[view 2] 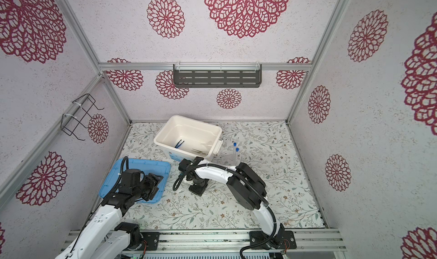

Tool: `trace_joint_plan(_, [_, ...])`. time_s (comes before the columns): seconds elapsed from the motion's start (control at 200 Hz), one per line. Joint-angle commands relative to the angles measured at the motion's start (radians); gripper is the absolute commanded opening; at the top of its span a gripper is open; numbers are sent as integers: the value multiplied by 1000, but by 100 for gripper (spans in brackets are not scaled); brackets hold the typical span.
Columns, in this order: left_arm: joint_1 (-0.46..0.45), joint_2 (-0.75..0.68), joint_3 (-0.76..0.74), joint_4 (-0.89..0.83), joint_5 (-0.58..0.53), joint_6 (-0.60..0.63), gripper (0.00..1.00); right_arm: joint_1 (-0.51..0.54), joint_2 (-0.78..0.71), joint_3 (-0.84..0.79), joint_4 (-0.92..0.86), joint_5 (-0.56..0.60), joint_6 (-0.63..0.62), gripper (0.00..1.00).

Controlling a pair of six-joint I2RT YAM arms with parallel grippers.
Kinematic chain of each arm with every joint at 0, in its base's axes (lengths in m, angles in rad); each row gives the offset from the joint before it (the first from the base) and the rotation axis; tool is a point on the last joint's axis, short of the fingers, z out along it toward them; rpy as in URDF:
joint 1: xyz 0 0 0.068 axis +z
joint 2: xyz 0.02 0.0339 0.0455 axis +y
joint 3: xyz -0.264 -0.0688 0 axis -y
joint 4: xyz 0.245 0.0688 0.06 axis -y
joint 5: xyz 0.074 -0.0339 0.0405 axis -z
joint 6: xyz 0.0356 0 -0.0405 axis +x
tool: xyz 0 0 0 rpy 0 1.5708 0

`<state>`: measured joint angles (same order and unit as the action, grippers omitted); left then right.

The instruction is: Organize the chemistry lab equipment

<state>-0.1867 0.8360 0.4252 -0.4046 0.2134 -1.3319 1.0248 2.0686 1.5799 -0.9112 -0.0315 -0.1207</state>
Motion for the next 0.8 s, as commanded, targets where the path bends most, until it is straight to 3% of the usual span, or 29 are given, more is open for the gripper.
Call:
trace_joint_plan(0.0, [-47, 48, 14, 80, -70, -46, 68, 12, -66, -20, 24, -30, 32, 0])
trace_joint_plan(0.295, [-57, 112, 26, 123, -72, -39, 68, 36, -87, -23, 80, -37, 43, 0])
trace_joint_plan(0.51, [-40, 48, 30, 50, -133, -24, 69, 58, -48, 6, 135, -43, 46, 0])
trace_joint_plan(0.796, [87, -58, 1, -19, -100, 9, 69, 82, 40, 109, 141, -52, 31, 0])
